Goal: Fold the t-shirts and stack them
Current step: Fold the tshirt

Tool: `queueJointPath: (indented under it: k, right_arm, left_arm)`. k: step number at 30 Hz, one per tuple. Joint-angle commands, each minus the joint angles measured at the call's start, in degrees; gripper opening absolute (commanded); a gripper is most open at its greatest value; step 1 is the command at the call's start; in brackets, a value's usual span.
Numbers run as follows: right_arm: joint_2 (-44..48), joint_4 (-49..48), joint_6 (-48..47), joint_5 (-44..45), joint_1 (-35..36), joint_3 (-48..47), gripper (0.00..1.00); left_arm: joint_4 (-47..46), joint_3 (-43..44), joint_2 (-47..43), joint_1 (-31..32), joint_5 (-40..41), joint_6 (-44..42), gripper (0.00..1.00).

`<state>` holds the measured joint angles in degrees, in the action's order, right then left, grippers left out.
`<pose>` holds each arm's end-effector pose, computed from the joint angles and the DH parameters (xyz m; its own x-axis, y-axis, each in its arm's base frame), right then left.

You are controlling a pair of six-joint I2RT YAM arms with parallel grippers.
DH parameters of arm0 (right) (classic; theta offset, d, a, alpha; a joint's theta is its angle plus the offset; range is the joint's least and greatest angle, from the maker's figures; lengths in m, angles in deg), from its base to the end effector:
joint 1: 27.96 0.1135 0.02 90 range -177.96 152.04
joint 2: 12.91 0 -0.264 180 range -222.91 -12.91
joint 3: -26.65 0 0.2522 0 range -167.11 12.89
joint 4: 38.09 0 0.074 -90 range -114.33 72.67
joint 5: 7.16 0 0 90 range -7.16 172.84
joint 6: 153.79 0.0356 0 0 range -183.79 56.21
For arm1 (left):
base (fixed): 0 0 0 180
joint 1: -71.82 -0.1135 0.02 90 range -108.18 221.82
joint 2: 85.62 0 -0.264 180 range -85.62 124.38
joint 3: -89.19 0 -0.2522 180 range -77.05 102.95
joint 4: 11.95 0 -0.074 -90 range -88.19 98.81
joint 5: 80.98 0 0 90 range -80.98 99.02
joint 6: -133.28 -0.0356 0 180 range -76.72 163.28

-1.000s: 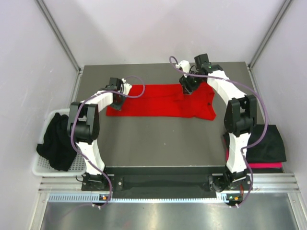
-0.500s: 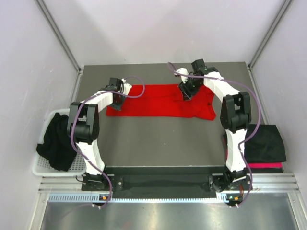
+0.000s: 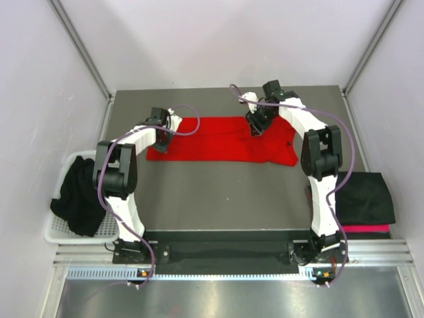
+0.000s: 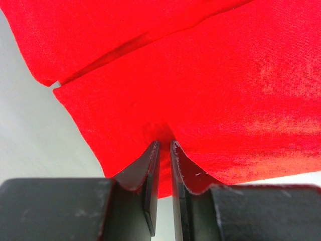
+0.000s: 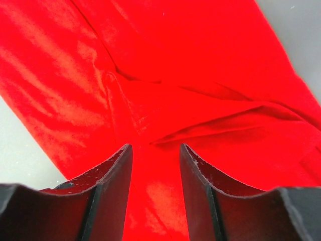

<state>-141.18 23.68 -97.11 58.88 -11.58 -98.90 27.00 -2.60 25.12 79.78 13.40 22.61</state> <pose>0.4577 0.1496 0.2127 -0.4898 -0.6672 -0.5612 -0.8312 0.5516 0.0697 0.3953 -0.0525 0.1675 -0.7782 0.4642 -0.4230 0.4026 0.8857 0.2313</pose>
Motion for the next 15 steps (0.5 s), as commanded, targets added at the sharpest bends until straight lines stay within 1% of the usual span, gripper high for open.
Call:
queueJointPath:
  k: [1, 11, 12, 14, 15]
  right_arm:
    - [-2.6, 0.6, 0.2, -1.8, 0.7, -3.1, 0.43]
    - [-3.6, 1.6, 0.0, -2.4, 1.1, -4.1, 0.41]
    - [-3.7, 1.6, -0.1, -2.5, 1.0, -4.2, 0.37]
    - [-4.4, 1.7, -0.4, -2.8, 1.1, -4.8, 0.33]
    - [-4.7, 1.8, -0.4, -2.8, 1.3, -5.2, 0.28]
  left_arm:
    - [-1.5, -1.3, -1.1, -0.2, 1.2, 0.8, 0.2]
    - [-1.7, -1.2, -0.9, -0.2, 1.2, 0.8, 0.19]
    - [-1.9, -1.4, -0.9, -0.2, 1.2, 0.8, 0.19]
    - [-2.0, -1.7, -0.9, -0.2, 1.3, 0.8, 0.19]
    - [-2.0, -1.8, -0.9, -0.2, 1.3, 0.7, 0.19]
